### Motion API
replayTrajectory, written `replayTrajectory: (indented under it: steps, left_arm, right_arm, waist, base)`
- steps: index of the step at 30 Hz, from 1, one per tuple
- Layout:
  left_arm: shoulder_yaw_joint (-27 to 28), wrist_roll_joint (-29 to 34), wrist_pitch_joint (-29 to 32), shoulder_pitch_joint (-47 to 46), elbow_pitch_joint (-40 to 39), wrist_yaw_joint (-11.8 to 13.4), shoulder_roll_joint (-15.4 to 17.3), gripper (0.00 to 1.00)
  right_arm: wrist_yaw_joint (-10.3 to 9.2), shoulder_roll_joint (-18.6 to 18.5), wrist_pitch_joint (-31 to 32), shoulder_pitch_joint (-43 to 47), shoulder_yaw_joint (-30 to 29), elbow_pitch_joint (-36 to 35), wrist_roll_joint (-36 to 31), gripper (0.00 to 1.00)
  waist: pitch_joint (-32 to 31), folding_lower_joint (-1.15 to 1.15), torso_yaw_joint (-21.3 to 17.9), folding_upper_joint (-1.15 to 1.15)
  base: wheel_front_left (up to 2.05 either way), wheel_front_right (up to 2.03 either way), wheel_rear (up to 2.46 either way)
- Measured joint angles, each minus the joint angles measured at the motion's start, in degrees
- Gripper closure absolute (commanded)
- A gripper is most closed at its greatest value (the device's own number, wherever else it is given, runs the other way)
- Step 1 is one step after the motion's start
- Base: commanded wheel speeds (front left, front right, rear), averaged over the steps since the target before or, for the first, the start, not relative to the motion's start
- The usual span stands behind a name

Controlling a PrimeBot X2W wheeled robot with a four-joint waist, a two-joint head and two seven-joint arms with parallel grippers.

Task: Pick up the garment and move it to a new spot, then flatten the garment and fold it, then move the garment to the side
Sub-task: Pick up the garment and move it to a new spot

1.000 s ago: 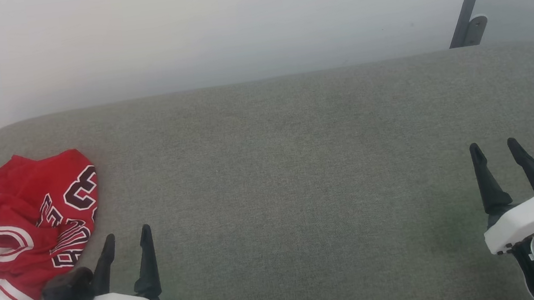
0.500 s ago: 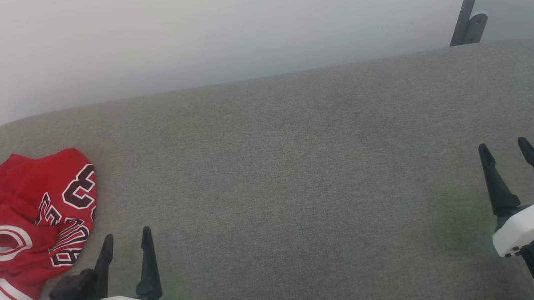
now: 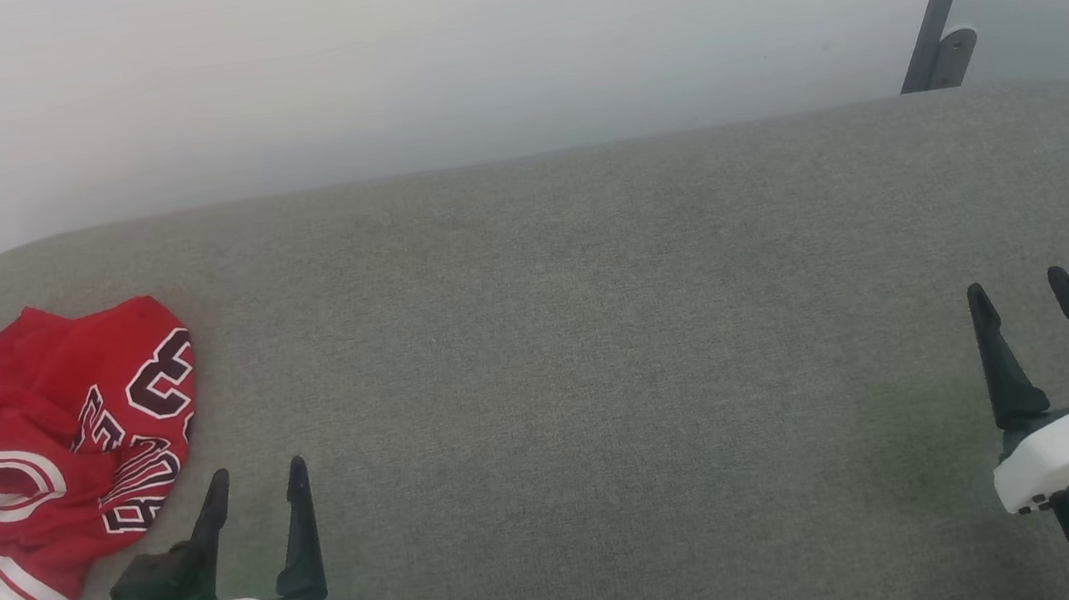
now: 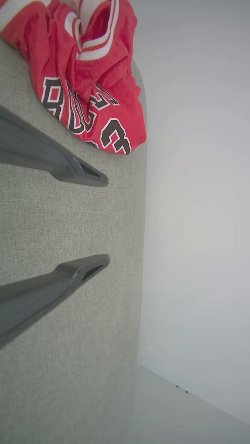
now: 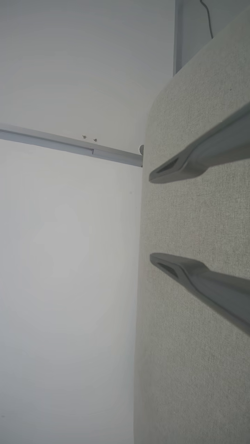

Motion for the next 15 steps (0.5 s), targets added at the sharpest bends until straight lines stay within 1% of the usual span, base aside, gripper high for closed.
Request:
replayTrajectory:
  steps: [10,15]
  left_arm:
    - [0.35,2.79,-0.96,-0.01,-0.24,-0.79,-0.55,0.0]
    - [0.64,1.92,-0.96,-0.19,-0.2,-1.01,-0.85,0.0]
  right_arm:
    - [0.0,-0.31,-0.83,0.31,-0.76,-0.35,-2.01,0.0]
    - [0.0,-0.24,-0.85,0.9,-1.26,-0.65,-1.09,0.0]
  waist:
    - [0.07,0.0,0.33,0.0]
    - [0.18,0.0,1.33,0.0]
  base:
    - [0.0,0.0,0.0]
    - [0.0,0.0,0.0]
